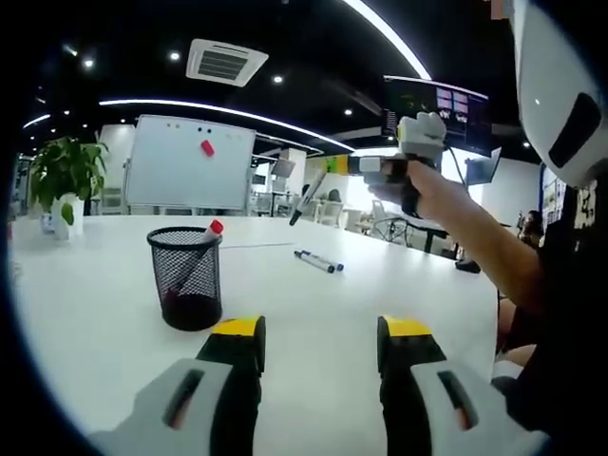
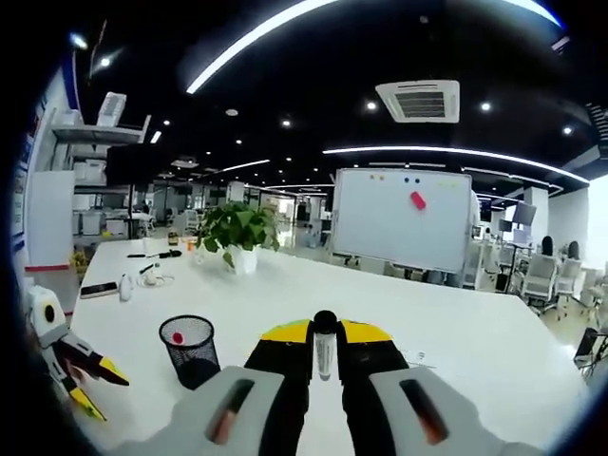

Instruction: Pick up the whiteboard markers from the pen holder and place them facing the whiteboard neatly

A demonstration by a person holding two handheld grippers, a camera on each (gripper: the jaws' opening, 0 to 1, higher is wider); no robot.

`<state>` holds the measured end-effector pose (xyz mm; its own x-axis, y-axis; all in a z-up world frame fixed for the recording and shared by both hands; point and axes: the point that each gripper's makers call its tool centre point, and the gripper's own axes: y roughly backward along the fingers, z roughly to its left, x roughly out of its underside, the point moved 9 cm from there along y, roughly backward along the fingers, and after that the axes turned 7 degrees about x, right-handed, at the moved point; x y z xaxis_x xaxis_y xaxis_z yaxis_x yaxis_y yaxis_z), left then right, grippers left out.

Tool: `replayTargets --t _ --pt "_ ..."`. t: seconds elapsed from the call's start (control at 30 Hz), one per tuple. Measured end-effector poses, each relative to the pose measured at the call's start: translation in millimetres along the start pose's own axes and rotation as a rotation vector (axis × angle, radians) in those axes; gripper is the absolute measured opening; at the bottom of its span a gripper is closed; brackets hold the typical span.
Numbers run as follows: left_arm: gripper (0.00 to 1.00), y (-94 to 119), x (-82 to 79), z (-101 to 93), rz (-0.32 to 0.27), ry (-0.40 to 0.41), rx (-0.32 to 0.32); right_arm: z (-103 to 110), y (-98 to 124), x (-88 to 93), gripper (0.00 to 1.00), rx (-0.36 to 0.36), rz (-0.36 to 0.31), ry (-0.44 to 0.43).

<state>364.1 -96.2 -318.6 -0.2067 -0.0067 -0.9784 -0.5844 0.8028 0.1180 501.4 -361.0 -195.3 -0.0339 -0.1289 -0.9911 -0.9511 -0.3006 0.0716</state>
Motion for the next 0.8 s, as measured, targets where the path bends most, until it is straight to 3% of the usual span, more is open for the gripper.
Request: replayTargets --t 0.8 --pt "0.48 -2.4 0.8 2.3 0.006 0.000 -0.011 -12.9 9.2 7.8 0.13 0.044 0.006 0.018"
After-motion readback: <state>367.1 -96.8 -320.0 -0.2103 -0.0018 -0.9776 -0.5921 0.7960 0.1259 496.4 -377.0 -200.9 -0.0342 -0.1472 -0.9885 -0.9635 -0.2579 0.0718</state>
